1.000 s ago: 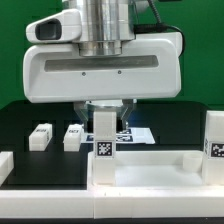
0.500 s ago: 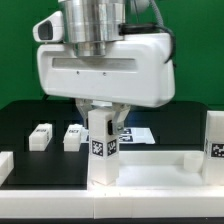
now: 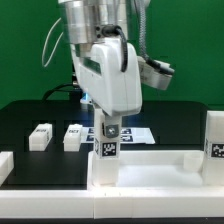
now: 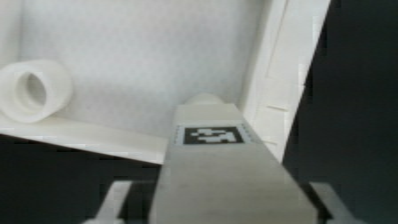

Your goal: Assemble desk

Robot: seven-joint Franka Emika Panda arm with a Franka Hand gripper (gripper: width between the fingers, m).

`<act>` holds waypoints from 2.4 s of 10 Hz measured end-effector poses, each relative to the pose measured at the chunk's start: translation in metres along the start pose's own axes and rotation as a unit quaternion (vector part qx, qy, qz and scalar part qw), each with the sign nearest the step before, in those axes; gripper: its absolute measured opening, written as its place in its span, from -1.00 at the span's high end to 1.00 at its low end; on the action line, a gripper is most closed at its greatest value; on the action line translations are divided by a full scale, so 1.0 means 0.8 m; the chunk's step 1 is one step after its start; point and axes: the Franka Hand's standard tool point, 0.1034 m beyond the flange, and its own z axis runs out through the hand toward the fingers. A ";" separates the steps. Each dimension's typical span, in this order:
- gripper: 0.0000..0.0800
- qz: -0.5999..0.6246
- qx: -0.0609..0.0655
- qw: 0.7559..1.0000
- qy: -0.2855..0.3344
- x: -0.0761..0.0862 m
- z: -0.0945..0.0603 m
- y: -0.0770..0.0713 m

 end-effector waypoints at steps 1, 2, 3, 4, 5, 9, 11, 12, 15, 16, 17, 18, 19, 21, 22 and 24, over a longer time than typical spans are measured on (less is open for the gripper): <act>0.26 -0.051 -0.001 0.999 0.000 0.000 0.000 0.000; -0.28 -0.162 -0.002 0.987 -0.001 0.002 0.001 0.002; -0.28 -0.247 -0.009 0.969 -0.010 -0.003 0.001 0.004; -0.55 -0.313 -0.016 0.950 -0.021 -0.008 0.000 0.006; -0.55 -0.331 -0.014 0.943 -0.019 -0.006 0.000 0.005; -0.62 -0.459 -0.013 0.888 -0.018 -0.005 0.000 0.006; -0.62 -0.606 -0.002 0.795 0.034 0.010 0.005 -0.002; -0.62 -0.558 -0.004 0.830 0.024 0.006 0.006 0.001; -0.07 -0.508 -0.002 0.861 0.024 0.006 0.008 0.001; -0.07 -0.488 -0.001 0.873 0.024 0.006 0.008 0.001; 0.28 -0.455 0.000 0.890 0.025 0.007 0.007 0.001; 0.28 -0.440 0.000 0.898 0.025 0.007 0.007 0.001; 0.28 -0.378 0.001 0.926 0.025 0.007 0.007 0.001; 0.28 -0.250 0.006 0.968 0.023 0.009 0.007 0.002; 0.28 -0.173 0.012 0.985 0.019 0.011 0.008 0.003; 0.28 -0.021 0.022 1.000 0.006 0.015 0.010 0.004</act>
Offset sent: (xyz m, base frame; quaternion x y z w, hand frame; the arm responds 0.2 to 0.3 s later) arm -0.0027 0.0277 0.0062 -0.0166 -0.0976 -0.3650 0.9257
